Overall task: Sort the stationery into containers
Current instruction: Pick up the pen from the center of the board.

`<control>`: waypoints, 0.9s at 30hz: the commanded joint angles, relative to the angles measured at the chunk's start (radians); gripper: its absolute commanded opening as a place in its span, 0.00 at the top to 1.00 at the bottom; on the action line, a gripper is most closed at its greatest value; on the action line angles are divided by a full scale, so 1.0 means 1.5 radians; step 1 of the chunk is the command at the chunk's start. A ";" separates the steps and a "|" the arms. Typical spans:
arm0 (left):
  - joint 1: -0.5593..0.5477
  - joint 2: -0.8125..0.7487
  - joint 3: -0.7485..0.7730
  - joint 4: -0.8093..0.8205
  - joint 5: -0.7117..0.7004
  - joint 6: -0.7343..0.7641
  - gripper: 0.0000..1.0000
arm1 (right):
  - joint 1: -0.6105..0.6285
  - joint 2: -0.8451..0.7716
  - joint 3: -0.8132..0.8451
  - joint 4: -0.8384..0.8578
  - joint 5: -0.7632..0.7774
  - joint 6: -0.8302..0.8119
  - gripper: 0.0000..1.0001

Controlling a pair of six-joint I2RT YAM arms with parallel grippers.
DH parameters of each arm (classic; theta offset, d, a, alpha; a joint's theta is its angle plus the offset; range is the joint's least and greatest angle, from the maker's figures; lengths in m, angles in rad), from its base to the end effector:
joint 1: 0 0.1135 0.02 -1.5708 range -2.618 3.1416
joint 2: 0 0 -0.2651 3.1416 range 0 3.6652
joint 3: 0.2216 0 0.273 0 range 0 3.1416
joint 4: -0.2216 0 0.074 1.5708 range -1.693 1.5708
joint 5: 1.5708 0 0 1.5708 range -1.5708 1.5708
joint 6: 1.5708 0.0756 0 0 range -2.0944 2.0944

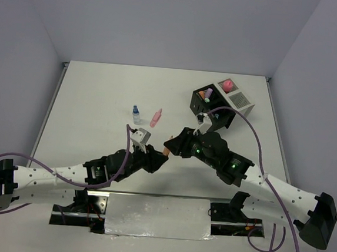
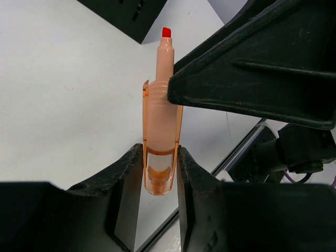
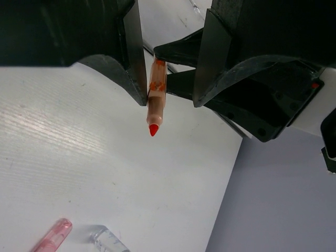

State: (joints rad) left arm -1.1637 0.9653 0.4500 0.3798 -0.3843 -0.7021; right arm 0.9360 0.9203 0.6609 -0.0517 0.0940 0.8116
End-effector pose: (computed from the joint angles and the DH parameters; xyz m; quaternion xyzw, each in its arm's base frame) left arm 0.1342 -0.2396 0.2330 0.0469 0.7486 -0.4329 0.5000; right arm 0.1684 0.2167 0.2685 -0.0226 0.8074 0.4268 0.4068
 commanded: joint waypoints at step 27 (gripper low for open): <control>-0.003 -0.233 0.158 -0.145 0.318 0.165 0.09 | -0.200 -0.067 0.089 -0.001 -0.883 -0.396 1.00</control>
State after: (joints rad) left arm -1.1641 0.7029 0.6865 0.1081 -0.0021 -0.4988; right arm 0.6193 0.8352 0.7418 -0.0250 -0.8738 0.2924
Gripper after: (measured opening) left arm 0.917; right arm 0.241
